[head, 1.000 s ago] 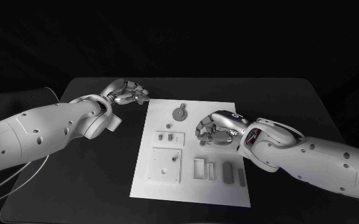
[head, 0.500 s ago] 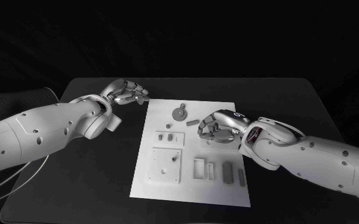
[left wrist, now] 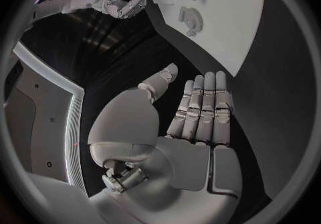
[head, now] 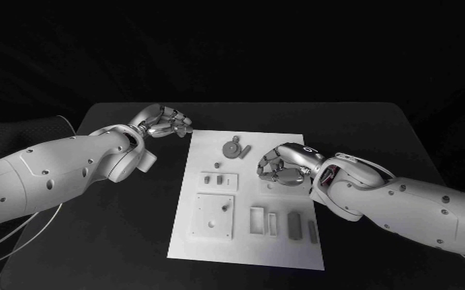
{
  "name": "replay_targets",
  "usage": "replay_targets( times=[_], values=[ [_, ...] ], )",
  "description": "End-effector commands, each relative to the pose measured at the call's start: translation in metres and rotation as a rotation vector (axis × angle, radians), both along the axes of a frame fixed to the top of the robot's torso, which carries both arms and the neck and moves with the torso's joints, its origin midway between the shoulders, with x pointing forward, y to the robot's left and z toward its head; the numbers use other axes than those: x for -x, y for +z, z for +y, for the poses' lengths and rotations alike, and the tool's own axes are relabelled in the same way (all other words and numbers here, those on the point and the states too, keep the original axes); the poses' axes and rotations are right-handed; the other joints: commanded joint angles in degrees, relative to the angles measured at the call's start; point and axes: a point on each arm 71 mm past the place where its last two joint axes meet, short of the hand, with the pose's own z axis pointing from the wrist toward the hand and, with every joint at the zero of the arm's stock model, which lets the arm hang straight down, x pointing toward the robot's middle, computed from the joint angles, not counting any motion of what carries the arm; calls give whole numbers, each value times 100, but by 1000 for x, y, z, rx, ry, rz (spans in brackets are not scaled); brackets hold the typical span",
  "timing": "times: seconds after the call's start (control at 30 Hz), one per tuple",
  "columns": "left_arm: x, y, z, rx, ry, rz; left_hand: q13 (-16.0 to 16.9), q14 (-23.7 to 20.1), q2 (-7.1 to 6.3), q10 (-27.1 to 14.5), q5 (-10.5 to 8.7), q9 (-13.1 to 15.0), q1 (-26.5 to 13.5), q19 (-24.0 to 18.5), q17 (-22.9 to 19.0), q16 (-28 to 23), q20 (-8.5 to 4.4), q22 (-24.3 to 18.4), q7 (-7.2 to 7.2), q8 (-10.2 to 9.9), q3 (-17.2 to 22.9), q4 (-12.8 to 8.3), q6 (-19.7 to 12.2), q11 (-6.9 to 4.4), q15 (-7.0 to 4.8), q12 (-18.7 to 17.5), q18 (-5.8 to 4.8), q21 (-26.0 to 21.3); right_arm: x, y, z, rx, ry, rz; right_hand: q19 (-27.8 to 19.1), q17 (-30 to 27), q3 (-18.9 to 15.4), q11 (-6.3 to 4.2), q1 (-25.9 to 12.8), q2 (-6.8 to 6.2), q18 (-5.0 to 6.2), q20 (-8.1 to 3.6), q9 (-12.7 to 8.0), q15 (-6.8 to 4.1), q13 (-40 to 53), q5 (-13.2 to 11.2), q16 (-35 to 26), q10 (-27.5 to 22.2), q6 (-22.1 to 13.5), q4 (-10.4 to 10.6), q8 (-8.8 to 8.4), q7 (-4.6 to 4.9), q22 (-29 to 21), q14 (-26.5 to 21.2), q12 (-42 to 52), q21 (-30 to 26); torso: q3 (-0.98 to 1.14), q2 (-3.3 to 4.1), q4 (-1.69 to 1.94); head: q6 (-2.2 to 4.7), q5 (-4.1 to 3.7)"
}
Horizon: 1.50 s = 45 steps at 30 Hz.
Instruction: Assemble the parts on the task board
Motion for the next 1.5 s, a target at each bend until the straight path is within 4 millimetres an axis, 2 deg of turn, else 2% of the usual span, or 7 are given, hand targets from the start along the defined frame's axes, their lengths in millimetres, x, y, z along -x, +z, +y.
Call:
replay_targets(
  times=[0.03, 0.37, 0.53, 0.63, 0.9, 1.23, 1.5],
  values=[
    [0, 1, -2, 7, -14, -4, -10, -8, -5, 53, 33, -7, 73, -7, 6, -21, 26, 9, 30, 36, -18, -14, -11, 0, 27, -26, 46, -35, -2, 0, -1, -11, -24, -10, -8, -10, 15, -19, 5, -111, 89, -17, -11, -45, -11, 42, -39, 21, -11, 3, -32, 33, 46, 31, -30, -11, -4, -1, 3, 14, -6],
    [0, 1, -2, 7, -14, -4, -11, -7, -5, 55, 33, -7, 74, -6, 8, -23, 26, 10, 29, 37, -19, -13, -10, 0, 27, -27, 46, -36, -8, 1, -3, -34, -59, -18, 5, -11, -25, 40, 23, -412, 89, -16, -93, -22, -2, 47, -57, -14, -246, 9, -171, 99, 28, 21, -85, -30, -3, -1, 2, 42, -13],
    [0, 1, -3, 7, -14, -4, -11, -6, -6, 56, 33, -7, 74, -5, 9, -24, 26, 10, 29, 38, -19, -13, -10, 0, 27, -28, 46, -37, -16, 5, -1, -44, -73, -37, -8, 3, -38, 124, 79, -537, 89, -8, -159, 53, 31, 40, -51, -63, -484, 6, -303, 188, 25, -2, -77, -42, 0, -1, 1, 60, -14],
    [0, 1, -3, 7, -14, -5, -12, -6, -6, 57, 32, -7, 74, -5, 10, -25, 27, 10, 28, 38, -20, -12, -10, 0, 27, -28, 45, -37, -24, 7, 0, -43, -85, -48, -13, 15, -63, 214, 118, -615, 89, 1, -222, 135, 59, 20, -40, -98, -756, 7, -447, 282, 25, -12, -57, -47, 2, 1, 3, 90, -20],
    [-1, 1, -5, 9, -19, -4, -14, -3, -24, 64, 29, -8, 43, -2, 17, -32, 29, 12, 24, 41, -38, 1, -7, 0, 29, -29, 43, -40, -51, 10, 7, -7, -103, -63, -66, 33, -130, 328, 105, -715, 89, 46, -287, 250, 100, -95, -37, -212, -1022, 12, -573, 397, 22, -76, -32, -78, 2, 2, 10, 166, -49],
    [-1, 1, -9, 11, -25, -4, -17, 1, -43, 78, 29, -11, -10, 2, 28, -43, 28, 17, 24, 43, -67, 18, -5, -4, 28, -30, 44, -45, -78, 13, 21, 68, -91, -83, -89, 47, -137, 357, 146, -730, 89, 63, -319, 283, 124, -145, -23, -260, -1113, 8, -612, 425, 26, -109, 0, -85, -5, 11, 18, 221, -53],
    [-1, 1, -10, 12, -27, -4, -16, 3, -46, 91, 30, -12, -19, 3, 32, -46, 27, 18, 24, 45, -72, 19, -3, -9, 27, -25, 44, -46, -87, 8, 28, 104, -86, -81, -129, 61, -143, 241, 206, -713, 89, 86, -341, 195, 139, -170, -14, -308, -1170, 8, -614, 298, 37, -160, 15, -93, -9, 14, 27, 233, -31]
  ],
)
